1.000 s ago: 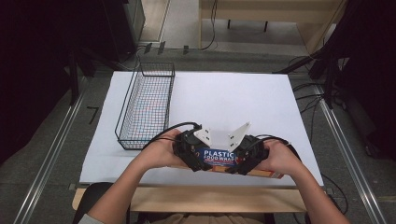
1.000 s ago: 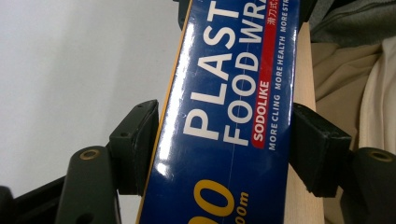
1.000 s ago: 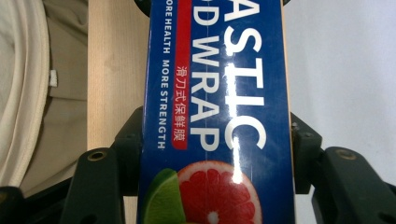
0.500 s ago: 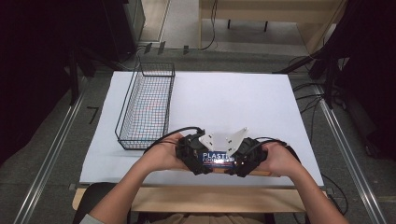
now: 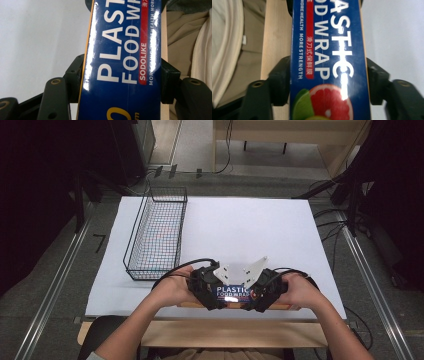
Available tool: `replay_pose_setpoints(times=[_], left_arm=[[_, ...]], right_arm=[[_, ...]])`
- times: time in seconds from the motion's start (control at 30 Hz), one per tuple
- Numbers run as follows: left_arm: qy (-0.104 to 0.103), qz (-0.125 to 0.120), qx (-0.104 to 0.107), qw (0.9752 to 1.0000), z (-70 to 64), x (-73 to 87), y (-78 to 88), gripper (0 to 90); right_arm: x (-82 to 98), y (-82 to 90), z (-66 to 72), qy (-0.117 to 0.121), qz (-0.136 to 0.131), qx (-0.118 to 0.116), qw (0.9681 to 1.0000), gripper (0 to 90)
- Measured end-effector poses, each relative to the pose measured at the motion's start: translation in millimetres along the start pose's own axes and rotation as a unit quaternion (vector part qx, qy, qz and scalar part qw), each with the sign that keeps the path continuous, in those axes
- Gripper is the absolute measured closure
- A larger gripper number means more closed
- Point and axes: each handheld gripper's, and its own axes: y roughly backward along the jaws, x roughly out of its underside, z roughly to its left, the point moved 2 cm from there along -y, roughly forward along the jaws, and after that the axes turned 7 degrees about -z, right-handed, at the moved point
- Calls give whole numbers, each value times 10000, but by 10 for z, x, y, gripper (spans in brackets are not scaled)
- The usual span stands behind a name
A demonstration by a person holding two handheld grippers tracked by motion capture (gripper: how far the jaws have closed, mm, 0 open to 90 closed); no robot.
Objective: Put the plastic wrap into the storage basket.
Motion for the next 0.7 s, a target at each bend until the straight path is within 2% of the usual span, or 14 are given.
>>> replay_pose_setpoints(times=[0.07,0.13,0.23,0.33,0.43,0.7], left_arm=[[27,27,-60,10000,17,17,13,389],[63,20,-91,9999,29,34,29,390],[99,31,-109,9999,43,57,52,390],[113,31,-157,9998,46,77,68,389],[182,17,-140,9997,59,90,85,389],[313,-42,-135,9994,81,127,133,391]], right_arm=[[1,40,-14,-27,-152,20,9999,302],[16,77,-30,-104,-167,60,9998,286],[67,110,-71,-87,-260,198,9994,267],[125,165,-109,-216,-284,199,9992,265],[172,246,-133,-304,-440,300,9981,254],[297,421,-174,-463,-585,567,9956,220]])
